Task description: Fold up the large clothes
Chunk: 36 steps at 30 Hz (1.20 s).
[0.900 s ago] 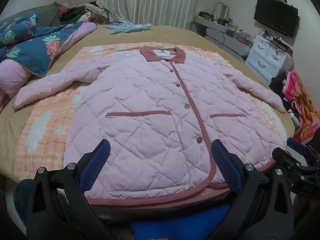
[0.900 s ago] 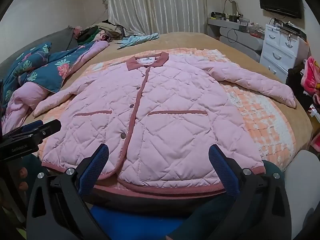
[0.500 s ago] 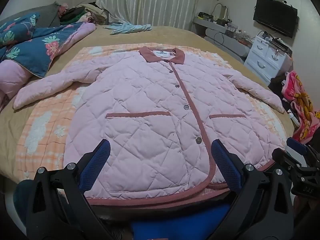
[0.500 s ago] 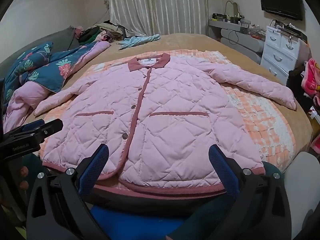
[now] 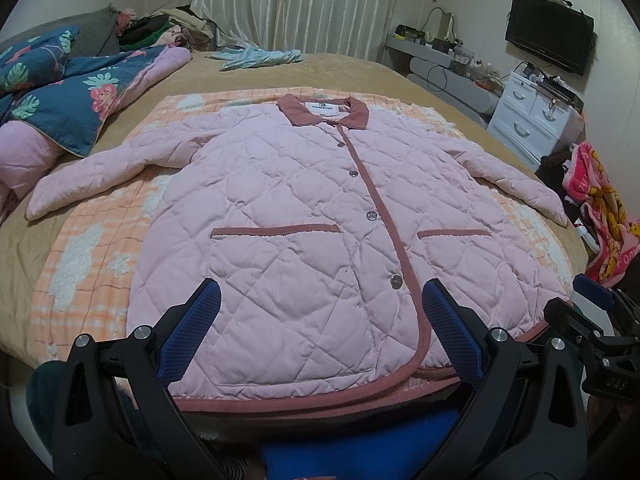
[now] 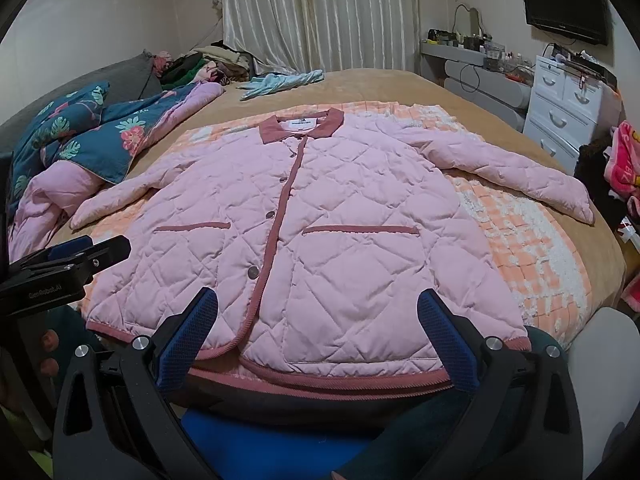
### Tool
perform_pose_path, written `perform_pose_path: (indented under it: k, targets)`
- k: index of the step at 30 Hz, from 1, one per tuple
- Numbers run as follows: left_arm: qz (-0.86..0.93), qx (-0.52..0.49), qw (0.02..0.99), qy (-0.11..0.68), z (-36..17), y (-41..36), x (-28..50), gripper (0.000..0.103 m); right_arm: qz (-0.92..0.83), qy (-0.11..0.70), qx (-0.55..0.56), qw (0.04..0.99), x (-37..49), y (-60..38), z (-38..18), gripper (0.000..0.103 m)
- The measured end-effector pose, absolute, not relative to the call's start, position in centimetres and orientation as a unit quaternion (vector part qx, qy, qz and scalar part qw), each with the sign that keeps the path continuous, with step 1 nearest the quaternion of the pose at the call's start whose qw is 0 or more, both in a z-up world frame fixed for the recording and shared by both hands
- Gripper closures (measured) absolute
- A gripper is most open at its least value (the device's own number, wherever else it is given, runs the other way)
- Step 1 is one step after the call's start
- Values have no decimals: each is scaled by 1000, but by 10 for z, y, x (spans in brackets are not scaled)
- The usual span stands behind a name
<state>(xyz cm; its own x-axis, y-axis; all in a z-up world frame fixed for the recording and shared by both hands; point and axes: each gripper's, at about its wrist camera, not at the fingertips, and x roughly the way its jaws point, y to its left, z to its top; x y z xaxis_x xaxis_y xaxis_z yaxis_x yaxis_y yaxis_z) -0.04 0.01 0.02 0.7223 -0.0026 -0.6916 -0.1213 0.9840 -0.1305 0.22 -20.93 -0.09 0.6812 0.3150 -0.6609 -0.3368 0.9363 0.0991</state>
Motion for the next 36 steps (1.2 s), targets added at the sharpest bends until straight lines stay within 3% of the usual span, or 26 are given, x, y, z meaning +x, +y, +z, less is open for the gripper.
perform_pose_path:
  k: [36]
  targets:
    - [31,-83,924,371,0,0,-1,9,177,361,-13,916,8,-211,-5,4]
